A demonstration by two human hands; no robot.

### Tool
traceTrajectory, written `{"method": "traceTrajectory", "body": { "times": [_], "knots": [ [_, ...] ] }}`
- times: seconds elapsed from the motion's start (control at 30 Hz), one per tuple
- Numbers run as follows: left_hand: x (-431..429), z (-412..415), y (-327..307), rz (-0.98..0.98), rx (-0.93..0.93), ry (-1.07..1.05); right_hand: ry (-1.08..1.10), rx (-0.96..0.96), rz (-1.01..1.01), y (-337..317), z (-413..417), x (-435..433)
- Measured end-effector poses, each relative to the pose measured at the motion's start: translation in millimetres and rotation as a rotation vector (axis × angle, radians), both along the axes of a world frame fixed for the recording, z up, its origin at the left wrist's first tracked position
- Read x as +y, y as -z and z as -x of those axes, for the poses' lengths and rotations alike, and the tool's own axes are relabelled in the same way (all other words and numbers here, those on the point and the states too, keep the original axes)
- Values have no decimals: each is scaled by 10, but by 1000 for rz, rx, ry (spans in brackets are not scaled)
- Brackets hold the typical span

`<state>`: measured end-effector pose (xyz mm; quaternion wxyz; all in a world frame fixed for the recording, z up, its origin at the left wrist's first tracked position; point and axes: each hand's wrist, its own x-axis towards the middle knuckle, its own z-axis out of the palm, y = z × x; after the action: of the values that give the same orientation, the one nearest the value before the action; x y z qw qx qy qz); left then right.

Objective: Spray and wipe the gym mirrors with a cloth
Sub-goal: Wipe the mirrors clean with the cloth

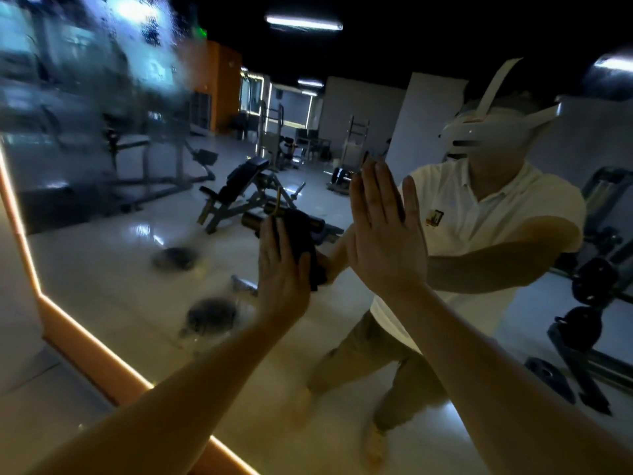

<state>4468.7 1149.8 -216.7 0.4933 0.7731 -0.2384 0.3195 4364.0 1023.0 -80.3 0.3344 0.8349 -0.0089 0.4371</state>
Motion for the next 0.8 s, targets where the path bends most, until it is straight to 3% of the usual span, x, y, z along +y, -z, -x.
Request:
{"method": "traceTrajectory", "body": {
  "times": [0.1, 0.2, 0.27, 0.37, 0.43, 0.6, 0.8],
  "knots": [
    [225, -403, -365, 217, 182, -89, -12, -20, -19, -5, -15, 9],
    [378, -607, -588, 192, 209, -117, 11, -44, -8, -10, -39, 30],
    [400, -524, -645, 73, 77, -77, 33, -38, -19, -13, -43, 44],
    [380, -428, -726, -175, -394, 35, 74, -33, -68, -11, -42, 161],
    [360, -482, -895, -263, -583, 68, 73, -66, -111, -55, -74, 312],
    [436, -779, -1382, -342, -769, 67, -27, -169, -144, -456, -329, 736],
    [796, -1429, -2113, -252, -808, -19, -66, -273, -147, -1033, -819, 1197]
  ]
}}
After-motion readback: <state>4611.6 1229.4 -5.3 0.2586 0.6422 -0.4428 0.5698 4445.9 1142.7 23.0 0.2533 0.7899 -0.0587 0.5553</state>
